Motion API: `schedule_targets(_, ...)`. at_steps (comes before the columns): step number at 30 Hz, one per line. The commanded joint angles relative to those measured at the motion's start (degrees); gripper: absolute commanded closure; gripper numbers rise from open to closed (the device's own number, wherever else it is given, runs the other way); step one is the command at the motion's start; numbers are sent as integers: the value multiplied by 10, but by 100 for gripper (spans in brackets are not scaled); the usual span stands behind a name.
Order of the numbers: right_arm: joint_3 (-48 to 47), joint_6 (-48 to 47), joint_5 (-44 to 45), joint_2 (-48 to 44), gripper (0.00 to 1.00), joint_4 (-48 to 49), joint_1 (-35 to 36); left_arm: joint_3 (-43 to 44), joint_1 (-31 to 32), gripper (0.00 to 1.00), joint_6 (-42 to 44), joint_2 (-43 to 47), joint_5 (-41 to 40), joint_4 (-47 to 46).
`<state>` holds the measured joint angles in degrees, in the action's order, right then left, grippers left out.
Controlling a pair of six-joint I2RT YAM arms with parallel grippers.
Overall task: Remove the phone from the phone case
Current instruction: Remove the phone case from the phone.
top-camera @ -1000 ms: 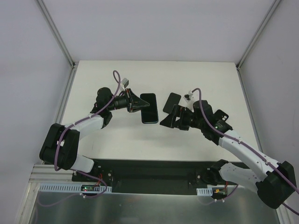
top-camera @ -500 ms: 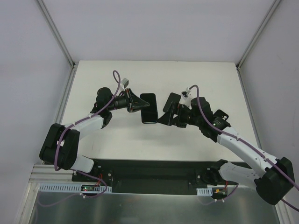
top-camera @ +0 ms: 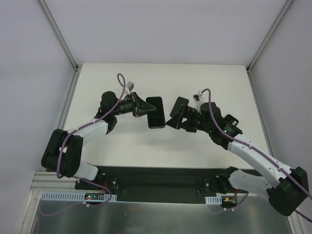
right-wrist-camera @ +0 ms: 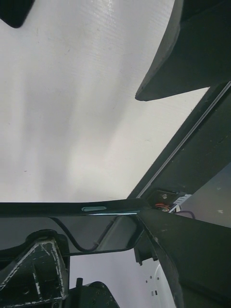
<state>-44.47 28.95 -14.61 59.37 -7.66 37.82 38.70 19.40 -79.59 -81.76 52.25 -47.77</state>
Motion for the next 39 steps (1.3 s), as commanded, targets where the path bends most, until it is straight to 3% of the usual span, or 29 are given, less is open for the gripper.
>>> schedule_targets(1,-8,14,48,-26,4,-10,1,17,-1,100,-8,20,17,-56)
schedule_targets(18,-18,12,19,8,3,11,11,15,-1,100,-6,26,15,-55)
schedule_targets(39,-15,-5,46,-25,3,-16,16,15,-1,100,-1,19,19,-55)
